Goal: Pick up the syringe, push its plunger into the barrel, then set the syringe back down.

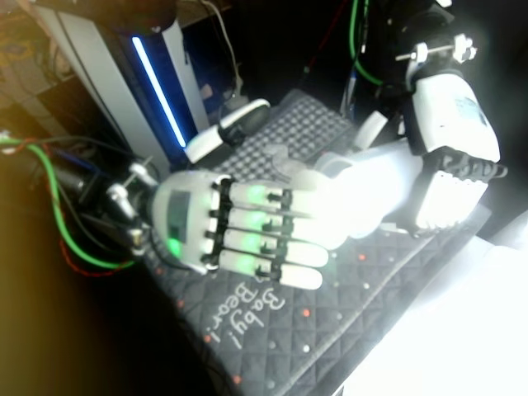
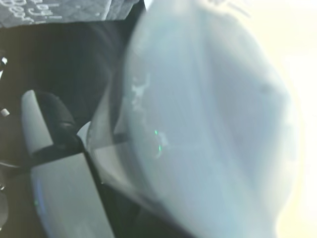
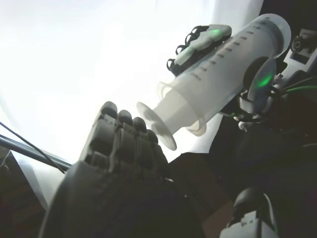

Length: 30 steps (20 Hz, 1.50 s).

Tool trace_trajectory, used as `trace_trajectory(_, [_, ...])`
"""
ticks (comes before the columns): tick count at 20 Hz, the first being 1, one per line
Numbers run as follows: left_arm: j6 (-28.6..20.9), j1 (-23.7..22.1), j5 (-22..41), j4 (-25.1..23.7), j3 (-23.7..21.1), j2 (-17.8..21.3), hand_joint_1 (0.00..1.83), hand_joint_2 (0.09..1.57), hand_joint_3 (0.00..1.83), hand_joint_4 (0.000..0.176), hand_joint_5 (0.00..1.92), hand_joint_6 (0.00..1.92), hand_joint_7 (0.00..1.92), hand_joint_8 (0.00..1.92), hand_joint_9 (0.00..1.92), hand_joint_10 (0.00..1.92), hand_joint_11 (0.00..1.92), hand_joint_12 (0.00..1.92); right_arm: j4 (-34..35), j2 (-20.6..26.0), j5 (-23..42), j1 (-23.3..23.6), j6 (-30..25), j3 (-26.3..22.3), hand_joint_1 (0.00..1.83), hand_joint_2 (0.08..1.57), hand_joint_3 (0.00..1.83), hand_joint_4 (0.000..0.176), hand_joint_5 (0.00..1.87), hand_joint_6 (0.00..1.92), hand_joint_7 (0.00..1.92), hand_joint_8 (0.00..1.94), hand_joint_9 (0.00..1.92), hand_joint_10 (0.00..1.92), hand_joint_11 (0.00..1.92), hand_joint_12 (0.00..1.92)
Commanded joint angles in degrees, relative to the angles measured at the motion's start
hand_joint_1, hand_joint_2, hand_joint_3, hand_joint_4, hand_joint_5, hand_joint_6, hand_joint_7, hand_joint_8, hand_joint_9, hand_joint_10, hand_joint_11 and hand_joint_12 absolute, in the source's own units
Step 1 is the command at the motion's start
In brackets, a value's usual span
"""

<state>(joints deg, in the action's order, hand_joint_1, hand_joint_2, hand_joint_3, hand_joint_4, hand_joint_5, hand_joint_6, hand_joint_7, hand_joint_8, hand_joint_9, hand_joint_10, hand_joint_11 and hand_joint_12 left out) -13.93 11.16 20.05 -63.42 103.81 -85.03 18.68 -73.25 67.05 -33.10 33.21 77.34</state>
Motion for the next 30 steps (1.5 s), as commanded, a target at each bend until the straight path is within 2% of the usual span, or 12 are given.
trace_trajectory(1, [-1.2,-2.0,6.4,3.8,-0.1,-0.7,0.97,1.22,0.45,0.0,0.52,1.92,1.04,1.92,1.26,1.92,1.31,1.92,-3.5,-0.3,3.2,0.2,-0.1,-0.1,0.0,0.86,0.01,0.0,0.02,0.01,0.01,0.0,0.0,0.0,0.0,0.0])
trace_trajectory(2, [-1.2,-2.1,6.4,3.8,-0.1,-0.8,1.24,1.16,0.31,0.0,0.68,1.92,1.16,1.92,1.37,1.92,1.42,1.92,-3.5,-0.4,3.2,0.2,-0.1,-0.1,0.0,0.85,0.0,0.0,0.03,0.01,0.01,0.01,0.0,0.0,0.0,0.0])
trace_trajectory(3, [-1.2,-2.2,6.4,3.8,-0.1,-0.9,0.9,1.43,0.12,0.0,0.41,1.92,0.81,1.92,1.03,1.92,1.13,1.92,-3.5,-0.4,3.2,0.2,-0.1,-0.1,0.0,0.85,0.0,0.0,0.02,0.01,0.01,0.0,0.0,0.0,0.0,0.0])
trace_trajectory(4, [-1.2,-2.3,6.4,3.8,-0.1,-0.9,1.02,1.46,0.03,0.0,0.31,1.75,0.62,1.92,0.79,1.92,0.89,1.92,-3.5,-0.5,3.2,0.2,-0.1,-0.1,0.0,0.84,0.0,0.0,0.02,0.01,0.0,0.0,0.0,0.0,0.0,0.0])
trace_trajectory(8, [-1.2,-2.8,6.6,3.7,-0.1,-1.3,1.03,1.47,0.0,0.0,0.37,1.82,0.44,1.88,0.69,1.92,0.73,1.92,-3.4,-0.7,3.2,0.2,-0.1,-0.1,0.0,0.85,0.0,0.0,0.04,0.01,0.01,0.01,0.0,0.0,0.02,0.01])
trace_trajectory(9, [-1.2,-2.9,6.6,3.7,-0.1,-1.4,1.16,1.44,0.0,0.0,0.4,0.8,0.45,1.85,0.76,1.92,0.84,1.92,-3.4,-0.8,3.2,0.2,-0.1,-0.1,0.0,0.85,0.0,0.0,0.04,0.01,0.02,0.01,0.01,0.0,0.03,0.01])
trace_trajectory(11, [-1.2,-3.0,6.6,3.8,-0.1,-1.5,0.77,1.39,0.0,0.0,0.58,0.1,0.69,1.64,0.88,1.92,0.98,1.92,-3.4,-1.1,3.3,0.2,-0.1,-0.1,0.0,0.85,0.0,0.0,0.05,0.01,0.02,0.01,0.01,0.0,0.02,0.01])
trace_trajectory(12, [-1.2,-3.1,6.6,3.8,-0.1,-1.5,0.8,1.35,0.0,0.1,0.58,1.27,0.82,1.73,1.02,1.92,1.13,1.92,-3.4,-1.2,3.3,0.2,-0.1,0.0,0.0,0.85,0.0,0.0,0.04,0.01,0.02,0.0,0.0,0.0,0.0,0.0])
trace_trajectory(13, [-1.2,-3.1,6.6,3.8,-0.1,-1.6,0.71,1.4,0.01,0.149,0.48,1.64,0.83,1.76,1.05,1.92,1.16,1.92,-3.3,-1.3,3.3,0.2,-0.1,0.0,0.0,0.85,0.0,0.0,0.05,0.01,0.02,0.0,0.0,0.0,0.0,0.0])
trace_trajectory(15, [-1.2,-3.2,6.7,3.8,-0.1,-1.7,0.72,1.4,0.0,0.154,0.48,1.7,0.89,1.83,1.14,1.92,1.24,1.92,-3.3,-1.7,3.3,0.2,-0.1,0.1,0.0,0.85,0.0,0.0,0.03,0.0,0.0,0.0,0.0,0.0,0.0,0.0])
trace_trajectory(16, [-1.2,-3.2,6.7,3.7,-0.1,-1.8,1.02,1.27,0.0,0.0,0.72,1.37,0.93,1.82,1.15,1.92,1.27,1.92,-3.3,-1.8,3.3,0.2,-0.1,0.2,0.0,0.85,0.0,0.0,0.03,0.0,0.0,0.0,0.0,0.0,0.0,0.0])
trace_trajectory(30, [-1.2,-3.3,6.6,3.9,0.4,-2.1,0.94,1.37,0.01,0.0,0.54,1.62,0.98,1.92,1.24,1.92,1.26,1.92,-2.9,-2.3,3.3,0.2,-0.3,0.1,0.0,0.8,0.0,0.0,0.01,0.0,0.0,0.0,0.0,0.0,0.0,0.0])
